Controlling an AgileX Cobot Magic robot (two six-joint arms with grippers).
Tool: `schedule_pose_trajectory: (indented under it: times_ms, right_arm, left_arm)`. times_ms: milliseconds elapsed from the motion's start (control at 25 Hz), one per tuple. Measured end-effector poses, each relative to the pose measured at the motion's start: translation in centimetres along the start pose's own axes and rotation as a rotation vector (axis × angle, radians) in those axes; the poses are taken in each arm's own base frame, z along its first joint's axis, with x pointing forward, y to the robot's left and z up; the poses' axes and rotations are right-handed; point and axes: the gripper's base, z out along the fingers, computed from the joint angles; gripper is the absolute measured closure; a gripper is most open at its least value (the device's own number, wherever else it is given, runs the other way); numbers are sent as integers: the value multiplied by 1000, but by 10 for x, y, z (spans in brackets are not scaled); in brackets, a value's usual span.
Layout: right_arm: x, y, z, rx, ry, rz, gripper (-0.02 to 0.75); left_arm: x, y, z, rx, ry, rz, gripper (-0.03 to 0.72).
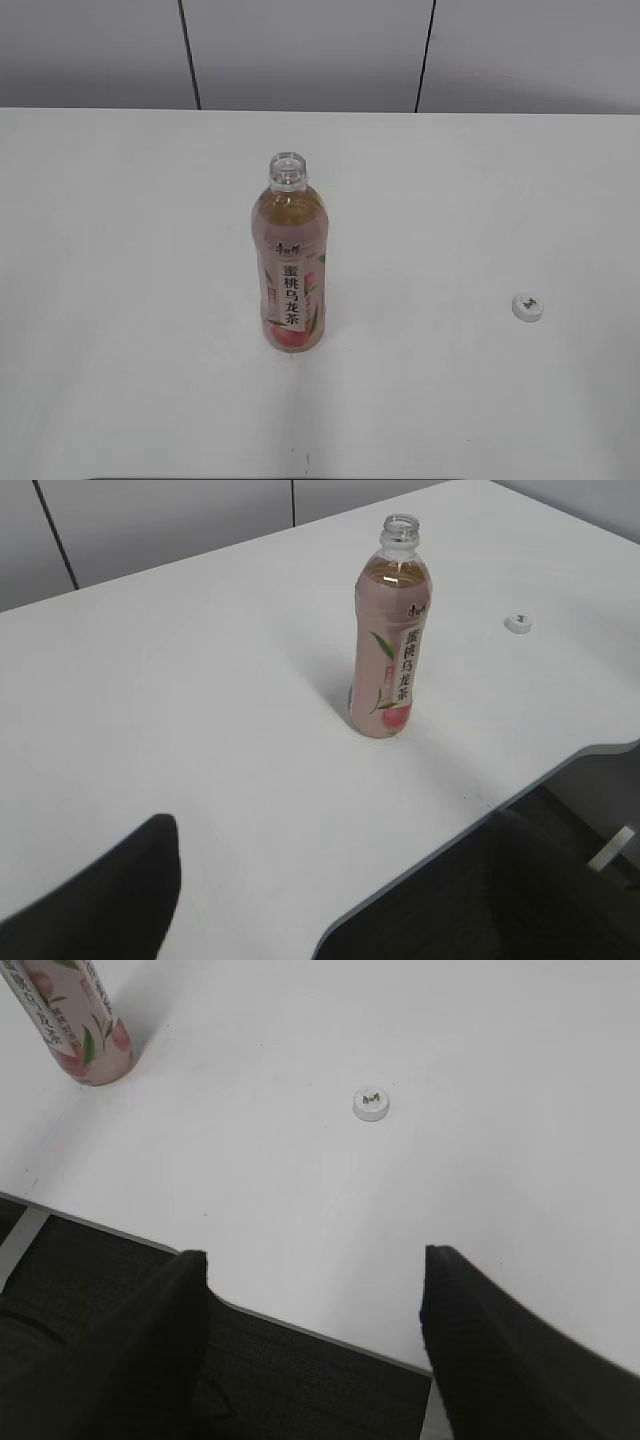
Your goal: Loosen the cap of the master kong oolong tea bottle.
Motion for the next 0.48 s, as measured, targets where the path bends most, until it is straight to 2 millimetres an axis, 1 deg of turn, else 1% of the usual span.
schedule_pose_trajectory:
  times_ms: [400,480]
  right_arm:
    - [0,0,0,1,0,1,235]
    - [0,0,0,23,1,17,235]
  left_arm:
    - [0,0,0,-1,-1,0,140]
    - [0,0,0,-1,-1,0,140]
